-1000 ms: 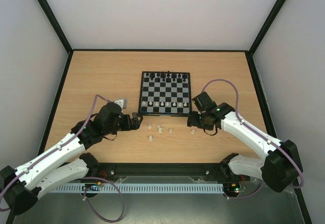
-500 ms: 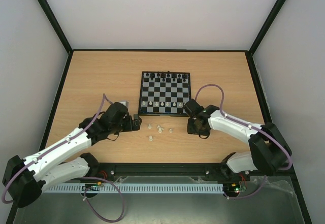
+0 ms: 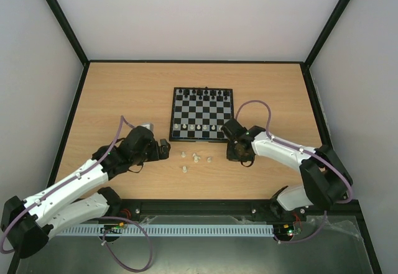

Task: Set up the chess pieces on the board
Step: Pick up the chess piece at the center of the board, then place the chess piece on the chessboard.

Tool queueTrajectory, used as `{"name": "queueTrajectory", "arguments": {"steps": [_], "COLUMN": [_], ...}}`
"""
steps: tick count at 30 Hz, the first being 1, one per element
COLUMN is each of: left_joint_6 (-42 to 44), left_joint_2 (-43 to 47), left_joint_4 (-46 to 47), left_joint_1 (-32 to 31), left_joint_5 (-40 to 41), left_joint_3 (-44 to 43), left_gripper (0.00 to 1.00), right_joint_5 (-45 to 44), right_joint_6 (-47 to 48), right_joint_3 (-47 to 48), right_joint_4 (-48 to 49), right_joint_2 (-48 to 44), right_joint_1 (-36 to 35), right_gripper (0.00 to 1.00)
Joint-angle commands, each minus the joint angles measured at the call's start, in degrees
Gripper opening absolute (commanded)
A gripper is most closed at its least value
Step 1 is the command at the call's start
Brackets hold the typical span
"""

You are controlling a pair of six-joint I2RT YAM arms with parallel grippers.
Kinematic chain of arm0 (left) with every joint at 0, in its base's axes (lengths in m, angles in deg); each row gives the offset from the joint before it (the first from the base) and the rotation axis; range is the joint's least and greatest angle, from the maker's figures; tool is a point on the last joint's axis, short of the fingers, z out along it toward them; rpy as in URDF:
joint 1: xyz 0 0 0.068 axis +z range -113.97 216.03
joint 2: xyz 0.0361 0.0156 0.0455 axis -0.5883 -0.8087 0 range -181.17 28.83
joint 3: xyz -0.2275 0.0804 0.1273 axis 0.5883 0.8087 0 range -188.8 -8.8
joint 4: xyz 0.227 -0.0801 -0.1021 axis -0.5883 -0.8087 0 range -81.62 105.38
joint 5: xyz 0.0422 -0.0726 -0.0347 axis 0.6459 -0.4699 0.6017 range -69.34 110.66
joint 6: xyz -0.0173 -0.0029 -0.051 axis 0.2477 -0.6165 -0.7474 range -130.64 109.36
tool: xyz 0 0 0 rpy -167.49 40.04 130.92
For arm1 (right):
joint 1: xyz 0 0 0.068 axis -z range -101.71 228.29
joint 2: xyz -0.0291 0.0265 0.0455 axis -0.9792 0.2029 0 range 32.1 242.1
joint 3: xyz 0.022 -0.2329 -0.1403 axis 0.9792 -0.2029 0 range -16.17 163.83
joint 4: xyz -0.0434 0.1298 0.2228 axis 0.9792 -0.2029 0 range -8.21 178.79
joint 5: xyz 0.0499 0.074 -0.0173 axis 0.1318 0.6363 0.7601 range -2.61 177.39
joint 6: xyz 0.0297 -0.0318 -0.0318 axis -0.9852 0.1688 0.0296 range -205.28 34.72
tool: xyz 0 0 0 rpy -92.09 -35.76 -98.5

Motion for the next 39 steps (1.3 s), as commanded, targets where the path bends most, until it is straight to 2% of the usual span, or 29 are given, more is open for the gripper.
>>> {"name": "queueTrajectory", "arguments": {"steps": [1, 6, 15, 24, 28, 34, 36, 37, 39], "left_joint_6": [-0.76, -0.79, -1.21, -1.67, -1.91, -3.01, -4.05, -4.51, -5.53], "left_joint_2": [0.88, 0.77, 1.97, 1.83, 1.49, 0.49, 0.03, -0.28, -1.29], "left_joint_4": [-1.78, -2.15, -2.48, -2.28, -2.22, -2.47, -2.95, -3.08, -3.51], "left_joint_1": [0.23, 0.31, 0.40, 0.42, 0.49, 0.62, 0.66, 0.74, 0.76], "left_joint_5": [1.70, 2.89, 3.63, 3.87, 4.06, 4.62, 4.93, 4.96, 4.96], "left_joint_3": [-1.59, -1.90, -1.88, -1.62, -1.53, -1.44, -1.37, -1.30, -1.39], "left_gripper": [1.00, 0.99, 0.99, 0.99, 0.99, 0.99, 0.99, 1.00, 0.99], "right_joint_5": [-3.19, -3.21, -0.10, 1.40, 1.82, 1.96, 1.98, 2.05, 2.27], "right_joint_6": [1.90, 5.61, 10.68, 12.52, 12.76, 12.97, 12.97, 12.89, 12.80], "right_joint_3": [6.72, 13.67, 20.25, 22.34, 22.13, 21.78, 21.47, 20.97, 18.84], "right_joint_4": [-3.50, -3.30, -1.47, -0.38, 0.12, 0.73, 0.81, 0.99, 1.92], "right_joint_2": [1.06, 7.31, 15.88, 19.23, 19.69, 18.74, 17.20, 15.93, 12.27], "right_joint_1": [-0.26, 1.99, 6.61, 7.84, 7.93, 8.09, 8.03, 8.02, 8.03], "right_gripper": [0.08, 0.08, 0.08, 0.09, 0.16, 0.20, 0.27, 0.34, 0.58]}}
